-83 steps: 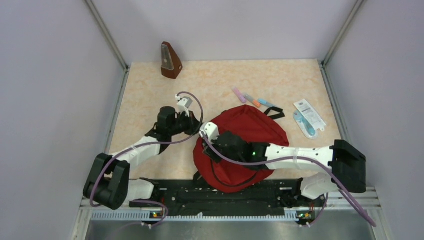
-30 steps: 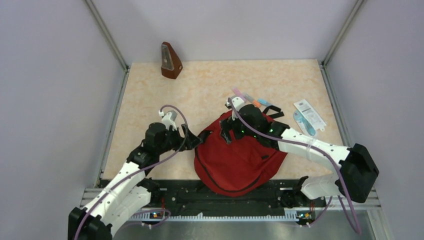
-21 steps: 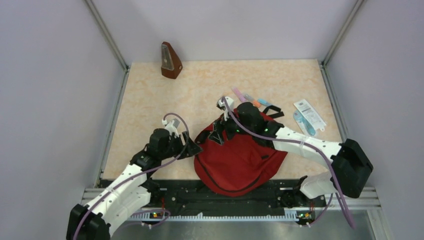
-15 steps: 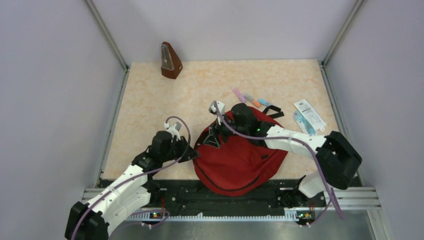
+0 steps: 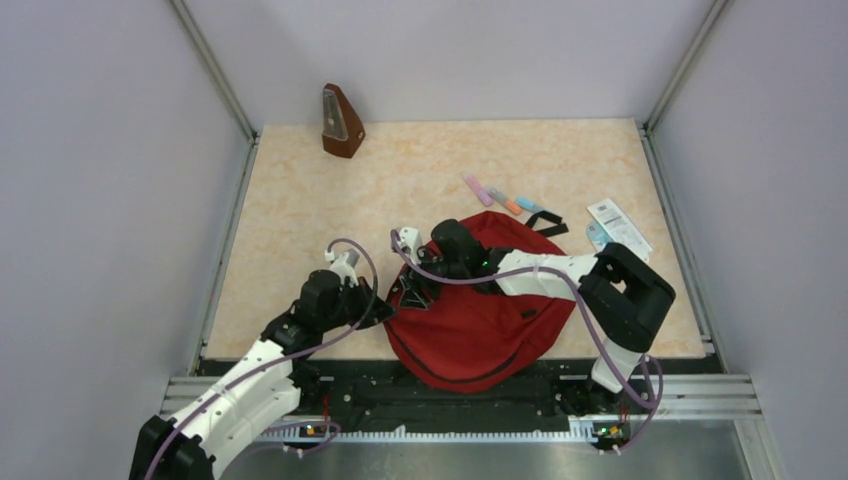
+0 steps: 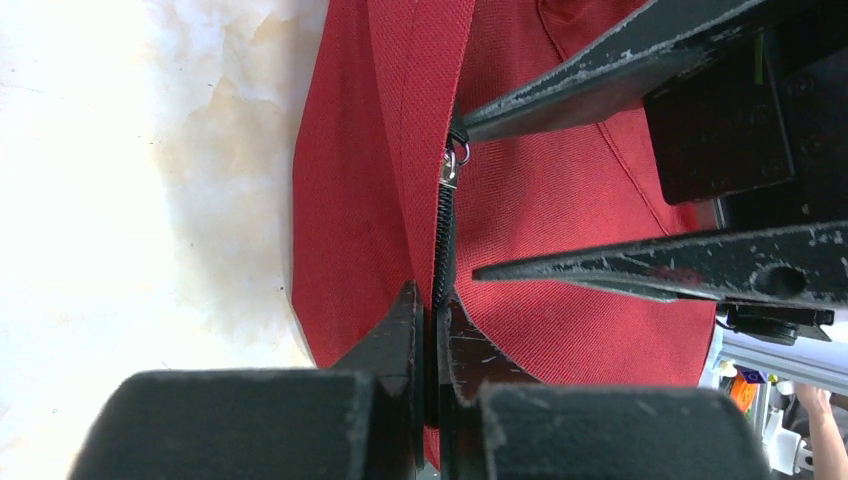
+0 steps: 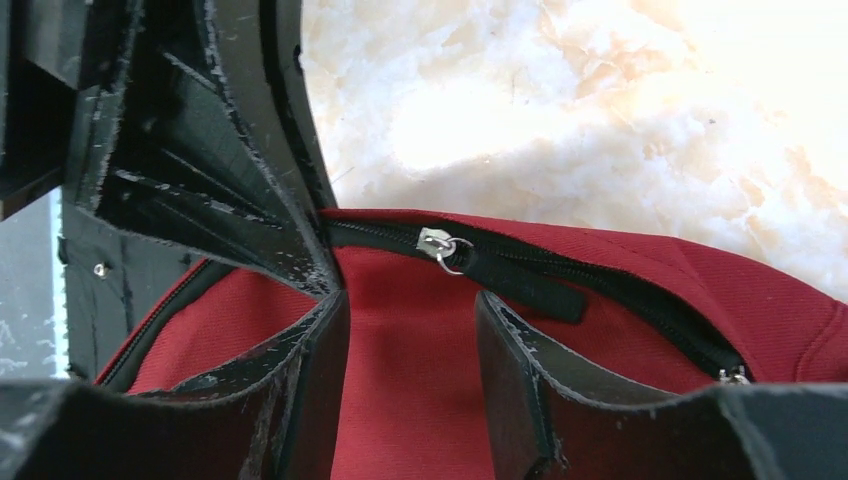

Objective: Pack the student bag
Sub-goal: Zip the student bag at the center of the board.

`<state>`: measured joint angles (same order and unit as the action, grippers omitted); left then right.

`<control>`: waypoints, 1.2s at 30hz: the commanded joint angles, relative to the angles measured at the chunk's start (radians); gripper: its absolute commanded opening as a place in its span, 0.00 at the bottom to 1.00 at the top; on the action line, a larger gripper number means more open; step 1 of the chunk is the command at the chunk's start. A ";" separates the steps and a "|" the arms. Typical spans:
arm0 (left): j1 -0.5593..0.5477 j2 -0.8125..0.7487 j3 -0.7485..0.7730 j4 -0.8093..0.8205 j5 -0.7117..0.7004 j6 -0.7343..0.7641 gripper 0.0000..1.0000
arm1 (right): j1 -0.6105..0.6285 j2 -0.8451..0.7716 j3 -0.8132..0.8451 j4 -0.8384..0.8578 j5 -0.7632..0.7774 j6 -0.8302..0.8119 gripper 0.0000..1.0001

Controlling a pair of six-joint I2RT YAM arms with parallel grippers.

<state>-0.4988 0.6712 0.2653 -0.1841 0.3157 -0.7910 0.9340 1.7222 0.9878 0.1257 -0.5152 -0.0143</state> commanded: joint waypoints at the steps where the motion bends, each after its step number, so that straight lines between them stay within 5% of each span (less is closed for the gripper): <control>1: -0.004 -0.013 -0.006 0.025 -0.012 0.018 0.00 | 0.005 0.013 0.065 0.044 0.038 -0.058 0.47; 14: -0.004 -0.015 0.004 0.008 -0.016 0.041 0.00 | 0.017 0.076 0.093 0.039 0.094 -0.116 0.36; 20: -0.004 -0.019 0.018 -0.016 -0.029 0.051 0.00 | 0.010 0.043 0.071 0.025 0.151 -0.069 0.43; 28: -0.004 -0.042 0.019 -0.040 -0.045 0.058 0.00 | -0.041 -0.013 -0.009 0.104 0.077 0.267 0.53; 36: -0.004 -0.048 0.020 -0.043 -0.046 0.069 0.00 | -0.067 0.000 -0.097 0.322 0.084 0.830 0.55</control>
<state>-0.5007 0.6346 0.2653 -0.2165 0.2897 -0.7521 0.8864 1.7435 0.9310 0.2802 -0.4168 0.4751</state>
